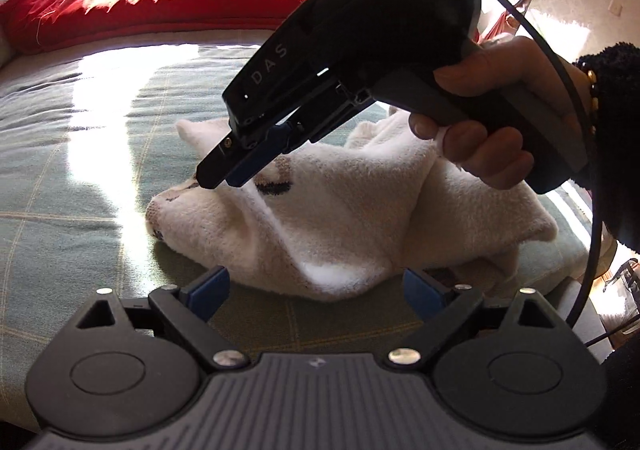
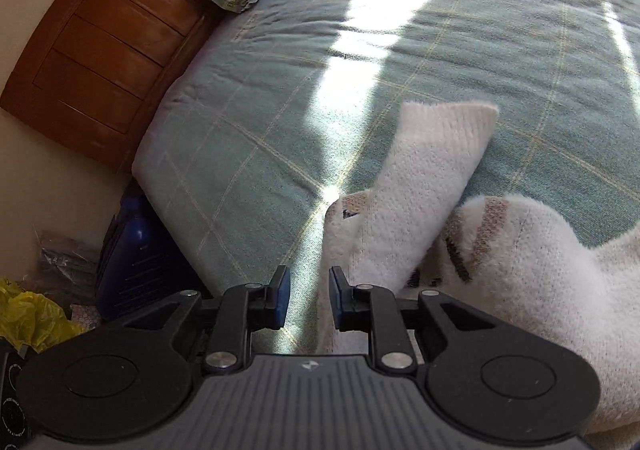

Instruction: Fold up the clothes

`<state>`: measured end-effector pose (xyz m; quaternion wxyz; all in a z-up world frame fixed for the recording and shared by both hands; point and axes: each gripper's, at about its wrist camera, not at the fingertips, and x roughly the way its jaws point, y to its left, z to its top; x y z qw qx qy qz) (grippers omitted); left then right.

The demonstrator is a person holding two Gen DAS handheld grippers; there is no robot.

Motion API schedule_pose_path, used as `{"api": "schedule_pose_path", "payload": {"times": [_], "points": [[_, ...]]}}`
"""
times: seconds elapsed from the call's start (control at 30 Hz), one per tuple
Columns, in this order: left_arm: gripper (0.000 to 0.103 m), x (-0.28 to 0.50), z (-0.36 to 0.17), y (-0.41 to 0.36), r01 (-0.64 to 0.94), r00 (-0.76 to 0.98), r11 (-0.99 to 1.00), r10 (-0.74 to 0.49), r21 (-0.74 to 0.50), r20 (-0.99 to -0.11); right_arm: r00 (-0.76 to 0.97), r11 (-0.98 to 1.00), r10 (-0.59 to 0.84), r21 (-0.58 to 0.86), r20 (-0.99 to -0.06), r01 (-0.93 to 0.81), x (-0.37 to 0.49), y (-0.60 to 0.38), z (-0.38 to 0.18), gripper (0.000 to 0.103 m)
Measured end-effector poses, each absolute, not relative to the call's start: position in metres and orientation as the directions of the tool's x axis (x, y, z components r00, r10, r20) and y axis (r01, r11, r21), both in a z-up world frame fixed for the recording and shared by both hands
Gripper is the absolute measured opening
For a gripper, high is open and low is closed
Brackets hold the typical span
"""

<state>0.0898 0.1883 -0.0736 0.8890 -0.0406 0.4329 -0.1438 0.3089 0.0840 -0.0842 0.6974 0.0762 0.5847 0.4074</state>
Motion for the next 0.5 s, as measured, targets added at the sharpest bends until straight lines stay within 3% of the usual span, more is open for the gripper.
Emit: {"api": "schedule_pose_path", "payload": {"times": [0.33, 0.5], "points": [[0.093, 0.084, -0.076, 0.199, 0.207, 0.585, 0.96, -0.277, -0.19, -0.762, 0.055, 0.688, 0.656, 0.567, -0.752, -0.454, 0.305, 0.052, -0.064, 0.047], [0.093, 0.084, -0.074, 0.19, 0.234, 0.579, 0.957, -0.28, -0.173, -0.766, 0.149, 0.747, 0.621, 0.524, -0.77, -0.409, 0.305, -0.006, -0.05, 0.049]]}}
